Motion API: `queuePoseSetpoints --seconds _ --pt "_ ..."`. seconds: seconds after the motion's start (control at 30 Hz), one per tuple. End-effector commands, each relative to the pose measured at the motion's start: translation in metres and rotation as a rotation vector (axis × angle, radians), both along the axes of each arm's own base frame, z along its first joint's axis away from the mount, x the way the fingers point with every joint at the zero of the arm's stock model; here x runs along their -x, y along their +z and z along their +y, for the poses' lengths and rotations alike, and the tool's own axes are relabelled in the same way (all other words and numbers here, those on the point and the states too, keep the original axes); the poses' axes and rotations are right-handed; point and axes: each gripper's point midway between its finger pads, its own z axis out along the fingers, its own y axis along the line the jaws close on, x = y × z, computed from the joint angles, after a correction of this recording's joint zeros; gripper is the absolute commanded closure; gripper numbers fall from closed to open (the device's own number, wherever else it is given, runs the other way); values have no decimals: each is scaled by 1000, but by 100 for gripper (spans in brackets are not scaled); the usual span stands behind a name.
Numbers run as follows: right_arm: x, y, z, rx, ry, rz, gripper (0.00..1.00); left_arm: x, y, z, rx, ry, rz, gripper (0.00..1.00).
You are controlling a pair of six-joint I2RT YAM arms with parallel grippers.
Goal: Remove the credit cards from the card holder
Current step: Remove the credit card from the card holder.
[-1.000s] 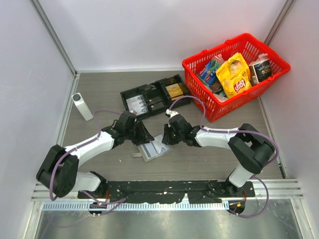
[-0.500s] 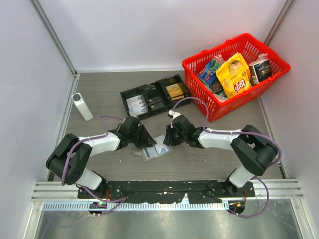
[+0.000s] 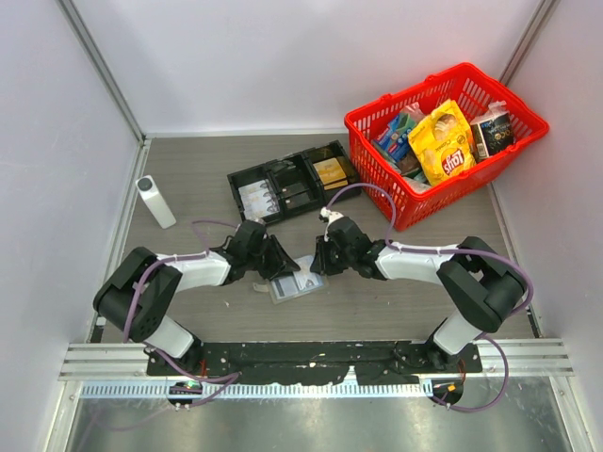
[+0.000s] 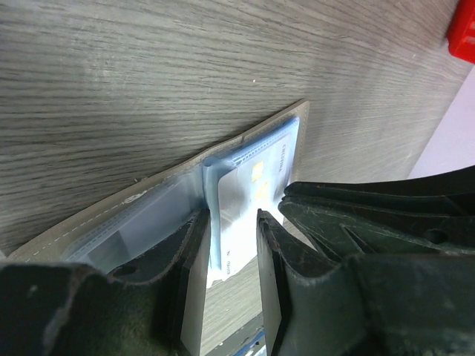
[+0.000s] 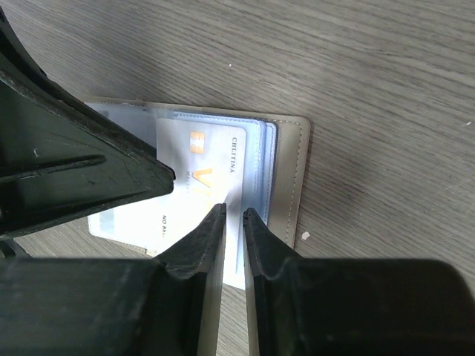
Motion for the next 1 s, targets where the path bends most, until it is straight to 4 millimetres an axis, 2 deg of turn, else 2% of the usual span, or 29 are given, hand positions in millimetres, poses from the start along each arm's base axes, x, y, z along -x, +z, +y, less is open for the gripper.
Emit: queuePoseSetpoints --seconds 0.0,0.13,0.33,0.63,0.77,0.97 --pt "7 -4 -7 13 -4 25 80 9 -17 0 5 2 27 65" --pt "7 -4 -7 12 -4 26 80 8 -10 -6 61 0 5 67" --pt "6 -3 -6 8 -9 25 80 2 13 -9 103 -2 -58 73" --pt "5 -8 -5 17 -14 36 80 -2 37 -16 165 -17 -124 86" --pt "5 -9 -4 18 -12 39 80 -1 38 -18 175 -27 -118 88" --pt "3 -10 -3 19 -16 43 80 1 28 -19 168 -35 -93 88"
